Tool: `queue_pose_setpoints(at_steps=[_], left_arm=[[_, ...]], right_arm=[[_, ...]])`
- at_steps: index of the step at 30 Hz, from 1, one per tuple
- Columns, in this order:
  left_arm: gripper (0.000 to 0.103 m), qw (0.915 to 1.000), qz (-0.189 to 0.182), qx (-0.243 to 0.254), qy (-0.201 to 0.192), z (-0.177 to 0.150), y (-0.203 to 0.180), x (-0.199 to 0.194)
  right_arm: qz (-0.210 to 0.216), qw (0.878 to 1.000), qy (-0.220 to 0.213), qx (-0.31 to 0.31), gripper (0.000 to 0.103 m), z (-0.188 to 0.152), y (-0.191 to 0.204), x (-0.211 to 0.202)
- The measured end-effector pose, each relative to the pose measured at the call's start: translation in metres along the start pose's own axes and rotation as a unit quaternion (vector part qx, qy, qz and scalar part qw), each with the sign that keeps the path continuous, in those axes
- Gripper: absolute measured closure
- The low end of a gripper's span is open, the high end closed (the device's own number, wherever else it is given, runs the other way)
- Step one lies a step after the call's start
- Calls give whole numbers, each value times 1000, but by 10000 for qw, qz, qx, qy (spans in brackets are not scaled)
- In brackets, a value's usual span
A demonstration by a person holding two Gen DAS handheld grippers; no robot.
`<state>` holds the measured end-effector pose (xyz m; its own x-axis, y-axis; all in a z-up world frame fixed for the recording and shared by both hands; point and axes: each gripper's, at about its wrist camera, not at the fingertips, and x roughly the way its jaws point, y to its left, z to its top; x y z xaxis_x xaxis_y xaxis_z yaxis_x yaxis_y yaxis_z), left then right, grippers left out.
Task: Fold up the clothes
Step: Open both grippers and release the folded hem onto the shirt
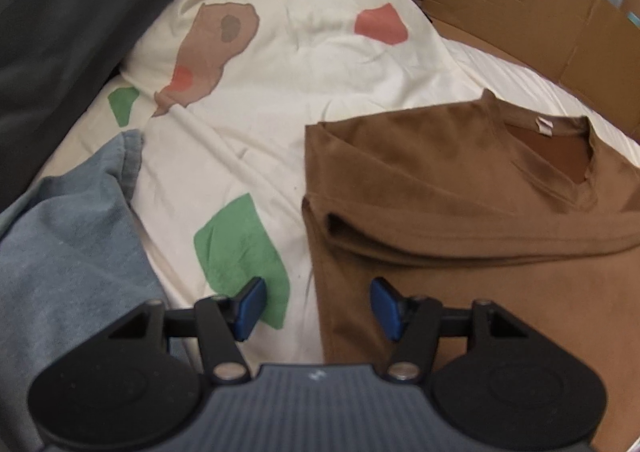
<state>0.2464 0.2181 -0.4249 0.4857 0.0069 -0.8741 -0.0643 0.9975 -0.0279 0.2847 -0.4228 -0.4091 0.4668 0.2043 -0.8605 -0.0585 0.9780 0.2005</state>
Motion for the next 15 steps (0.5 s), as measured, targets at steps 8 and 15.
queue_pose_setpoints(at_steps=[8,15], left_arm=[[40,9994,216,92,-268,12,-7,6],[40,9989,274,122,-363,25,-9,11]], right_arm=[[-141,9995,-222,-182,45,7,1,9],[-236,9983,-517,-156,45,24,0,15]])
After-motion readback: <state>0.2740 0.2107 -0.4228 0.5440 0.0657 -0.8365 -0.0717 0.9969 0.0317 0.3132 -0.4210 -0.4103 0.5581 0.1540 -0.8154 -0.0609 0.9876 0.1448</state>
